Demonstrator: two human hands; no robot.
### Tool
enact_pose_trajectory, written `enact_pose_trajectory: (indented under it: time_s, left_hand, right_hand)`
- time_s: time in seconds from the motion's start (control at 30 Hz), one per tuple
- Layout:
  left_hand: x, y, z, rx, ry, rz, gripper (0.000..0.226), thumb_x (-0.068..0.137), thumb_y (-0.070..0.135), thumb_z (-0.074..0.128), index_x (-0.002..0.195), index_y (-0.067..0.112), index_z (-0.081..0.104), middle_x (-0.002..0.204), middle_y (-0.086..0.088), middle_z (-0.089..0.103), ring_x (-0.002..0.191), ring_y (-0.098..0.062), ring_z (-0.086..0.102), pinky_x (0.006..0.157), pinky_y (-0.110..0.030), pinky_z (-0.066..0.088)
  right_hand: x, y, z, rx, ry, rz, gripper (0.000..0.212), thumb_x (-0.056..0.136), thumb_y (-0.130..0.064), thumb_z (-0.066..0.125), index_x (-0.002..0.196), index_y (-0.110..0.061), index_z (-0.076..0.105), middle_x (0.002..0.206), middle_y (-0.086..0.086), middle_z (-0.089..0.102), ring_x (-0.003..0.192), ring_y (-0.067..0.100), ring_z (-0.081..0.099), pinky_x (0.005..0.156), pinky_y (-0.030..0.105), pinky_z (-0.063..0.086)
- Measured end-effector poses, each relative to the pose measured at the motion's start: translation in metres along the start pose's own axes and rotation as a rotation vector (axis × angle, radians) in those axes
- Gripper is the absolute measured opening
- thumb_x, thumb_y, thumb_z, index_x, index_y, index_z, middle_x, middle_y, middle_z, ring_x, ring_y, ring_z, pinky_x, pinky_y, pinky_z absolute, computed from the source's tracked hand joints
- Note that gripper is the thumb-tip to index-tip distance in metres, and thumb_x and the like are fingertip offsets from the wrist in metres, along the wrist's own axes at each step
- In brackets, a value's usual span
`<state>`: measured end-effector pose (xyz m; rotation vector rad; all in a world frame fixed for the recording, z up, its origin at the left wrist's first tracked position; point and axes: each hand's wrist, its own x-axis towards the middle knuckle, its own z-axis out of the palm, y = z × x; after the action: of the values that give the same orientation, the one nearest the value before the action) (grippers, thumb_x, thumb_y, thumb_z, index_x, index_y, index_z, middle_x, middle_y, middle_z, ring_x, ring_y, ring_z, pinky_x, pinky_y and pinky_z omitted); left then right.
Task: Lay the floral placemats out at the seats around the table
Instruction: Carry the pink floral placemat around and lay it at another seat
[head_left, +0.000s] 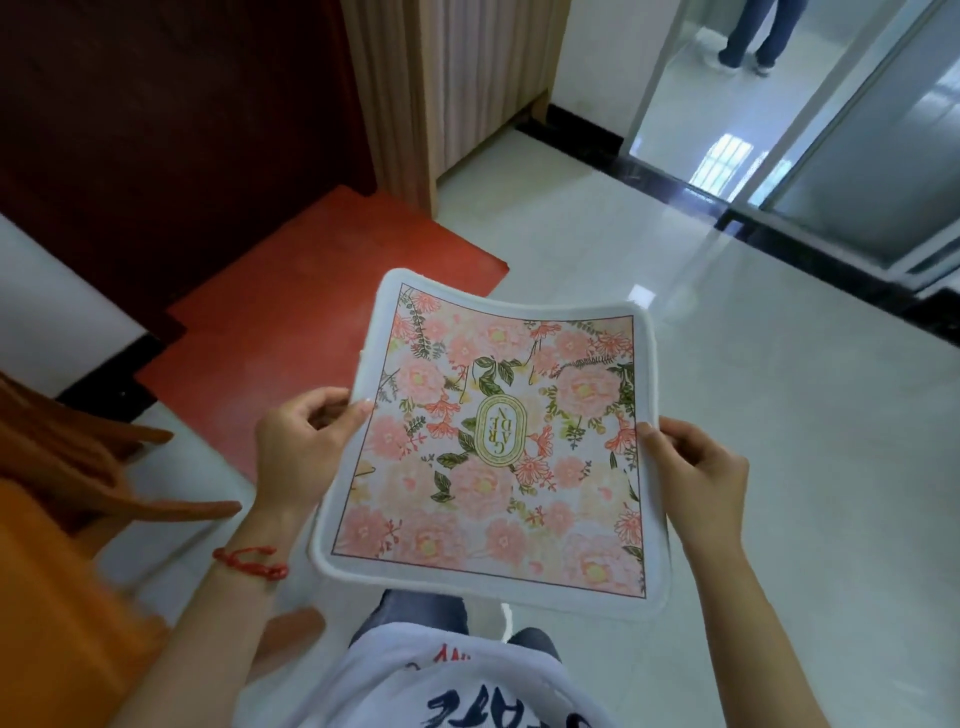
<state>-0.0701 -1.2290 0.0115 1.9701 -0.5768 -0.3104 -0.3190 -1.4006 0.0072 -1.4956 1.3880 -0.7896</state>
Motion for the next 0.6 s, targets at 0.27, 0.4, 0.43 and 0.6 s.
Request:
enact_pose_trajectory:
  time_s: [0.27, 0.4, 0.43, 0.6]
  left_hand:
    - [0.089, -0.003, -0.016, -0.03, 0.138, -0.096, 0.018, 0.077, 0.01, 0.07, 0.073, 0.027, 0.065, 0.056, 0.034, 0.06, 0.054, 0.01, 0.056, 0.052, -0.003, 0.042]
    - [0.115, -0.008, -0.022, 0.0, 0.248, -0.158, 0.027, 0.077, 0.013, 0.07, 0.066, 0.035, 0.06, 0.056, 0.025, 0.064, 0.056, 0.006, 0.057, 0.055, -0.007, 0.043]
    - [0.121, -0.01, -0.024, 0.012, 0.282, -0.181, 0.023, 0.077, 0.014, 0.07, 0.066, 0.033, 0.062, 0.055, 0.017, 0.065, 0.059, 0.001, 0.059, 0.058, -0.014, 0.045]
    - [0.148, -0.02, -0.029, 0.023, 0.457, -0.272, 0.012, 0.077, 0.014, 0.071, 0.07, 0.023, 0.068, 0.059, 0.006, 0.063, 0.056, -0.003, 0.052, 0.052, -0.009, 0.037]
  right_hand:
    - [0.095, -0.058, 0.09, -0.015, -0.159, -0.082, 0.004, 0.081, -0.014, 0.066, 0.083, -0.015, 0.069, 0.054, -0.021, 0.065, 0.05, -0.007, 0.059, 0.049, 0.005, 0.044]
    - [0.135, -0.084, 0.133, -0.074, -0.26, -0.16, 0.008, 0.081, -0.018, 0.065, 0.087, -0.016, 0.071, 0.07, -0.014, 0.066, 0.055, -0.006, 0.06, 0.054, 0.006, 0.048]
    - [0.146, -0.09, 0.144, -0.091, -0.293, -0.175, 0.007, 0.082, -0.018, 0.065, 0.086, -0.018, 0.07, 0.071, -0.014, 0.066, 0.056, -0.006, 0.061, 0.055, 0.006, 0.049]
    - [0.195, -0.122, 0.203, -0.115, -0.48, -0.23, 0.008, 0.083, -0.019, 0.063, 0.083, -0.024, 0.069, 0.072, -0.01, 0.07, 0.069, 0.014, 0.067, 0.068, 0.031, 0.055]
